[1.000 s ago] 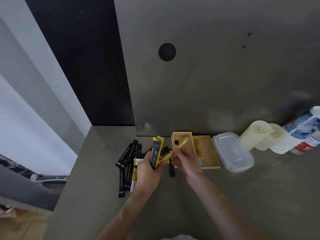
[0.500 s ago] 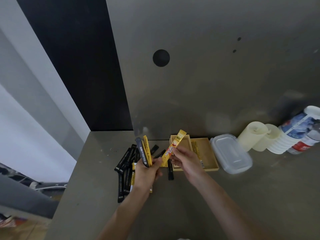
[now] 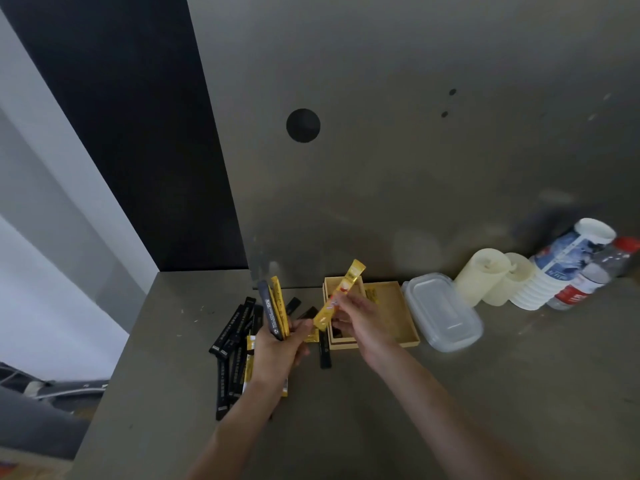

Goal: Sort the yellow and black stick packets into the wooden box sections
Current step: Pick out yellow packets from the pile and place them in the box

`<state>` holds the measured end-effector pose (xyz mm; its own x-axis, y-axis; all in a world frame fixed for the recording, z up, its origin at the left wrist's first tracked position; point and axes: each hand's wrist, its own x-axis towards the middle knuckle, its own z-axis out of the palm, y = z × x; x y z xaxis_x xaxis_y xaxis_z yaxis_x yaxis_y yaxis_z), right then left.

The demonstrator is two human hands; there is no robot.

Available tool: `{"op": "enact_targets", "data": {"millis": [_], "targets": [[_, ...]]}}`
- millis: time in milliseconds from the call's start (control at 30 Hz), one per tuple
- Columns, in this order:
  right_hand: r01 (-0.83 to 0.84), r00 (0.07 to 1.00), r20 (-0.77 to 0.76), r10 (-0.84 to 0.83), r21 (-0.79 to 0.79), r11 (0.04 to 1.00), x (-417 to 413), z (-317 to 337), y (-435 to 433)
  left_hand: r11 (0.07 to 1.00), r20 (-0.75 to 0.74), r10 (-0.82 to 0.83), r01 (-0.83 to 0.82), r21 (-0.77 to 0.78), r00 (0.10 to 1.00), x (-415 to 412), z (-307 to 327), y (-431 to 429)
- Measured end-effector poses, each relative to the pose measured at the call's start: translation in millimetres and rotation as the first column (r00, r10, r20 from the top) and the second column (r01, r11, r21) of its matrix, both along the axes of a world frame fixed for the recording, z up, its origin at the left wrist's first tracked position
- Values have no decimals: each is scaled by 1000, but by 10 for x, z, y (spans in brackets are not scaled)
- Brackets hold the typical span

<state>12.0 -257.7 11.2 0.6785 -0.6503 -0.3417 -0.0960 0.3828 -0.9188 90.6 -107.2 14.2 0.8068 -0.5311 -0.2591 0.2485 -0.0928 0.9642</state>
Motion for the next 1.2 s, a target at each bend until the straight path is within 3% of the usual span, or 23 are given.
{"op": "enact_targets", "data": {"millis": [67,133,200,267,433,533,700,900,1100,1200], "targets": [[112,989,-85,-117,-62,992,-54,-39,-173,1000,-20,-5,6,19,1000,17,-25,53],[143,948,-235,-215,-290,946,-142,-130,-423,999,-41,-5,7,42,999,41,-57,116],[51,874,-394,-285,-508,860,-251,-258,-677,999,-75,3,1,52,997,53,-87,151],[-48,793,-504,-343,-613,789,-355,-402,-851,999,-102,10,-5,51,995,61,-99,149],[-232,765,-571,-298,-676,700,-434,-599,-863,1000,-204,5,-7,-8,979,61,-92,88],[-266,770,-570,-286,-695,668,-404,-702,-853,1000,-227,-13,13,-5,974,48,-96,104],[-364,732,-589,-343,-763,534,-463,-723,-801,998,-270,-27,9,-70,962,63,-118,142],[-395,756,-578,-309,-778,488,-515,-717,-776,991,-292,-37,-2,-131,956,80,-120,149],[-504,699,-645,-309,-751,427,-546,-789,-769,982,-373,-44,-29,-186,927,118,-80,86],[-508,702,-656,-276,-734,451,-539,-813,-798,979,-390,-38,-45,-200,920,146,-85,74]]}}
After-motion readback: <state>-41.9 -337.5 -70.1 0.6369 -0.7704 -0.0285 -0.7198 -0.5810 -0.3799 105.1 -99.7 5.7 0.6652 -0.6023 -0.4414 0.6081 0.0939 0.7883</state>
